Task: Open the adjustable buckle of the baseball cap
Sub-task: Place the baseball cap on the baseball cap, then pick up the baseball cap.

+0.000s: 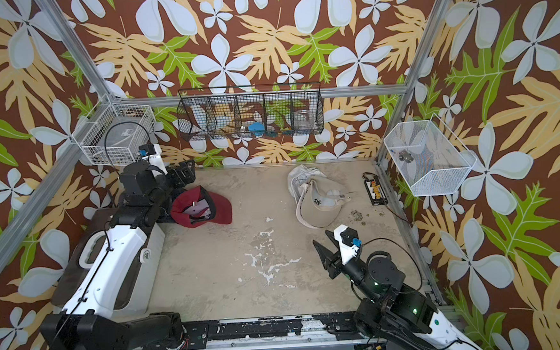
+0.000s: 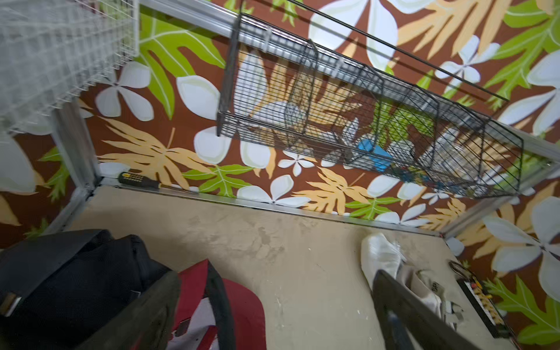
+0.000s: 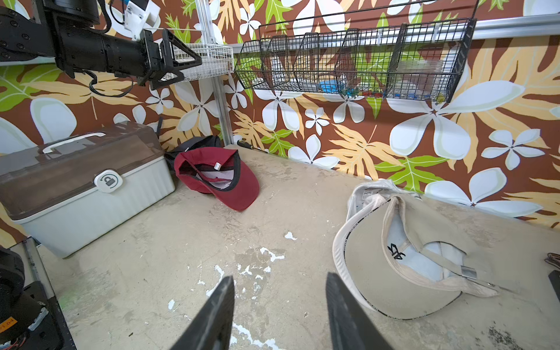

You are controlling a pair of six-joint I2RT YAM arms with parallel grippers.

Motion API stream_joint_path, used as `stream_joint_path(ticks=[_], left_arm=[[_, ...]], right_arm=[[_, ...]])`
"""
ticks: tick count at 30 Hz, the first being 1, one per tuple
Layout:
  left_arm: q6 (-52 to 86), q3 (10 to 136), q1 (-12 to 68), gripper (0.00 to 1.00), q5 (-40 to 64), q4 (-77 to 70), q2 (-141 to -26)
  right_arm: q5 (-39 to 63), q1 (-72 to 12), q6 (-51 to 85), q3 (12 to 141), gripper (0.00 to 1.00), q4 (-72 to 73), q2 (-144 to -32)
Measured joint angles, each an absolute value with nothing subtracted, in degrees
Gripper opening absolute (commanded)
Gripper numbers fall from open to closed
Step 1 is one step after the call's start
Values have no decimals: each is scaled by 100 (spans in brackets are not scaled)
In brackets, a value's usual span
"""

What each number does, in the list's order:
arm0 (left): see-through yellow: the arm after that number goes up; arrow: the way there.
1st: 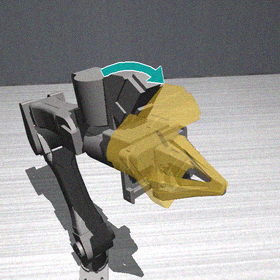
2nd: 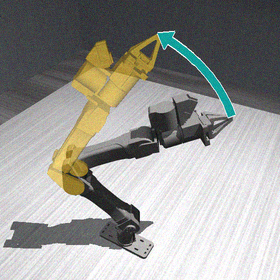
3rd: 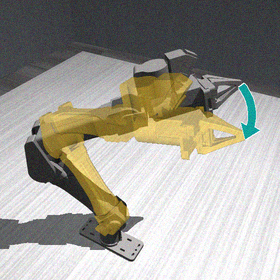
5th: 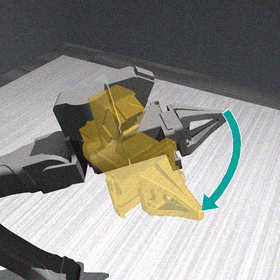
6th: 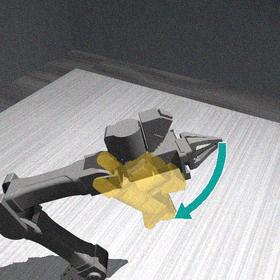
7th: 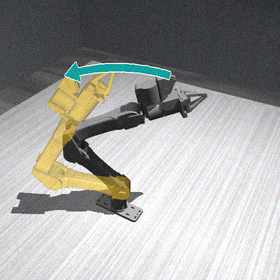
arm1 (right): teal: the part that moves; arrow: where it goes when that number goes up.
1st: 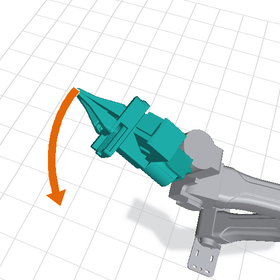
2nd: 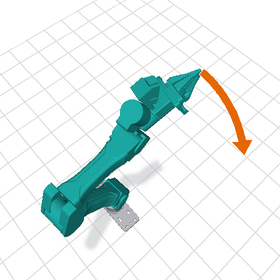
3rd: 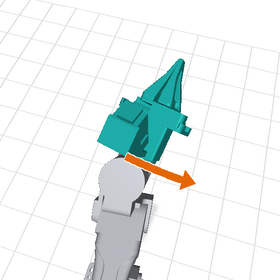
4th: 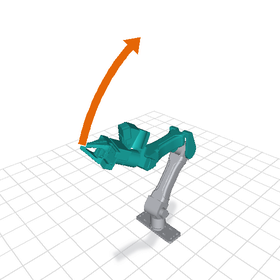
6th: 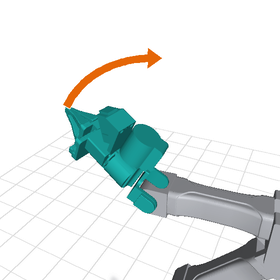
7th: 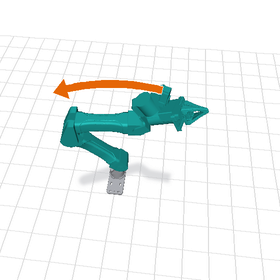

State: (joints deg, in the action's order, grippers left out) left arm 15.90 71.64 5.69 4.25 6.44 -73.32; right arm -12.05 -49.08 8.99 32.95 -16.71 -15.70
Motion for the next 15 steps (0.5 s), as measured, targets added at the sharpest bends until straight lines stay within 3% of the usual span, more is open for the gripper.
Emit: stream_joint_path(ticks=[15], left_arm=[[1227, 7352, 2263, 90, 766, 447, -8117]], right_arm=[[-2018, -4908, 1028, 3297, 53, -1767, -1125]])
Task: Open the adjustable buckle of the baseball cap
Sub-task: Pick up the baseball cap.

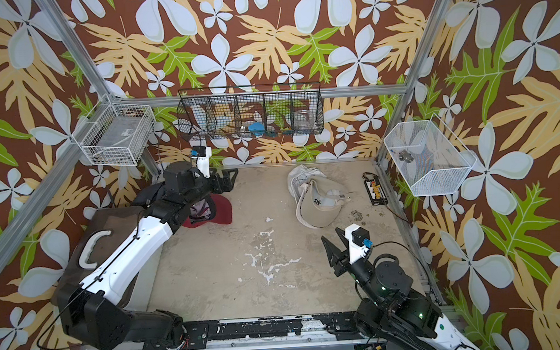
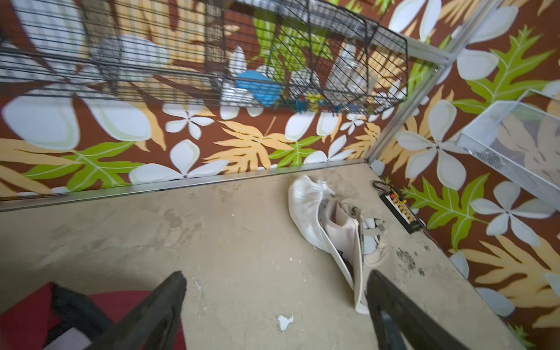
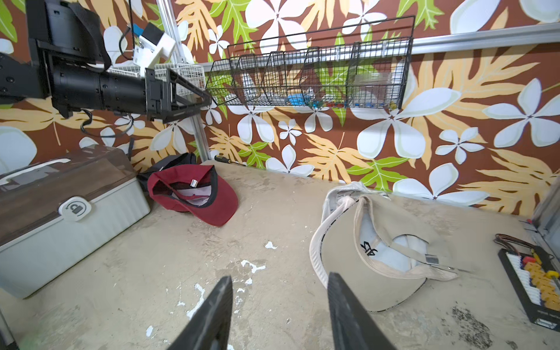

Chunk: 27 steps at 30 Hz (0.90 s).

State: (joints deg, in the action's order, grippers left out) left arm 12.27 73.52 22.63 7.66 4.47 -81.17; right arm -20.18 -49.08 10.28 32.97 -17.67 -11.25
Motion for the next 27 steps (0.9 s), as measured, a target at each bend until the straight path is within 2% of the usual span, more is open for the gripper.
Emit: stream_joint_path(ticks=[8, 17, 27], left_arm=[[1039, 7843, 3096, 75, 604, 440, -8855], [1013, 8409, 3686, 74, 532, 445, -9596], [972, 8923, 4099, 68, 521, 451, -10394]], right_arm=[[-2578, -4906, 1153, 3297, 54, -1833, -729], [-2746, -4906, 1173, 3297, 54, -1920, -681], [-2845, -4908, 1177, 3297, 54, -1925, -659]])
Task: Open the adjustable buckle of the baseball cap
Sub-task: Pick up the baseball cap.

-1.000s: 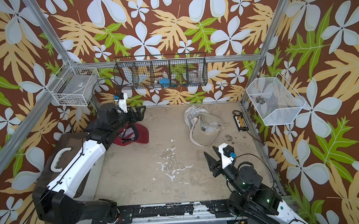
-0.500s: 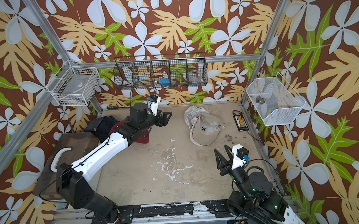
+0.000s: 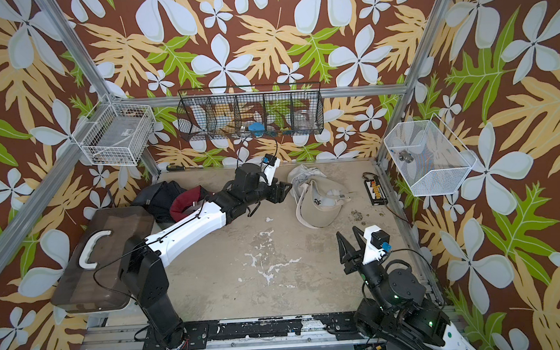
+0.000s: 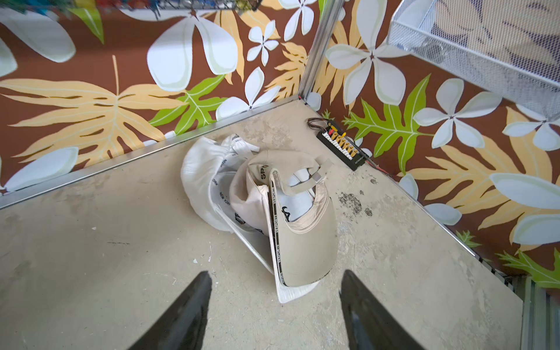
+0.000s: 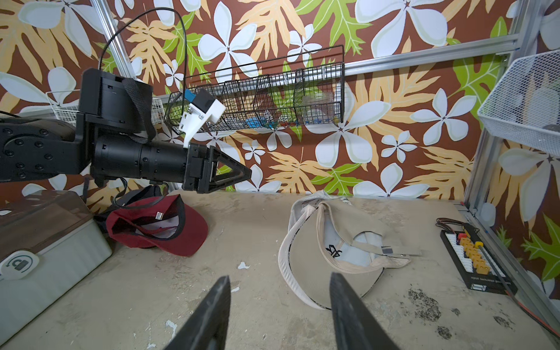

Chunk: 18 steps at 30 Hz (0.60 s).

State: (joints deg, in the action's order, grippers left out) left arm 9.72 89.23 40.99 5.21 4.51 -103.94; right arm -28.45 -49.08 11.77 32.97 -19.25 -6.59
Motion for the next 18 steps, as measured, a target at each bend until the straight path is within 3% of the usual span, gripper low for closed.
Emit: stream_joint_path(ticks=[18], left_arm=[[980, 10538, 4372, 62, 875, 517, -12158]], right_arm=[[-2847, -4906, 1194, 3297, 54, -1927, -620]])
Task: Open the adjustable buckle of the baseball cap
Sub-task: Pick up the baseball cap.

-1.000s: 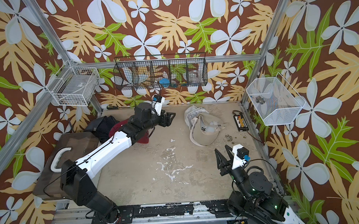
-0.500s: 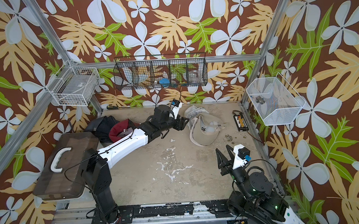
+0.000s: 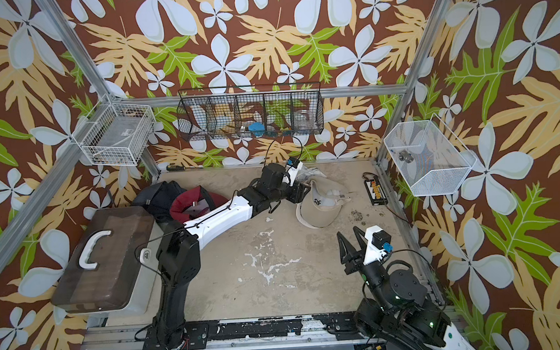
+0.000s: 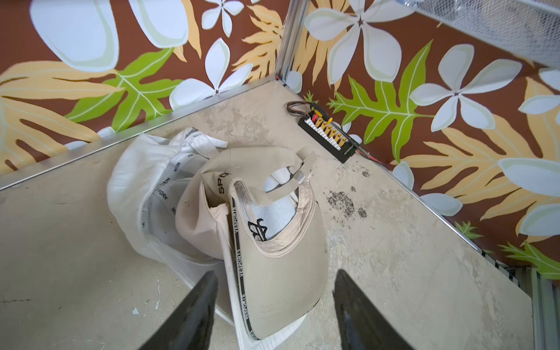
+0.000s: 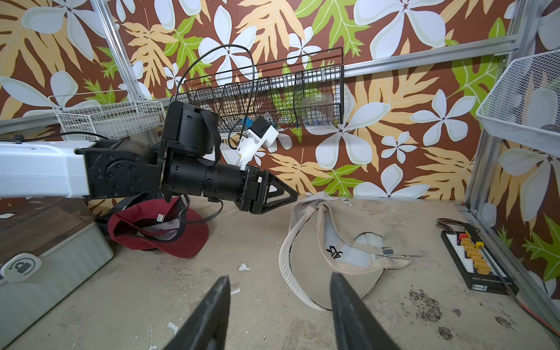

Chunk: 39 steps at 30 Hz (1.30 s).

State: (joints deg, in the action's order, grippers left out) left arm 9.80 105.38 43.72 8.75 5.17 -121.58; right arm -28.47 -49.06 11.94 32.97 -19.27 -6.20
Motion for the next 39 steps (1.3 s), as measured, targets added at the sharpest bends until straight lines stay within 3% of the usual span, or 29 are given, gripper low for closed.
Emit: stream_joint_path(ticks=[18, 39], left_arm=[[1194, 12479, 4372, 62, 1232, 858, -13939], [1166, 12617, 4278, 61, 862, 917, -14112]], right_arm=[[-2842, -4910, 1199, 3297, 56, -1927, -589], [-2842, -4910, 1199, 3297, 57, -1927, -589]])
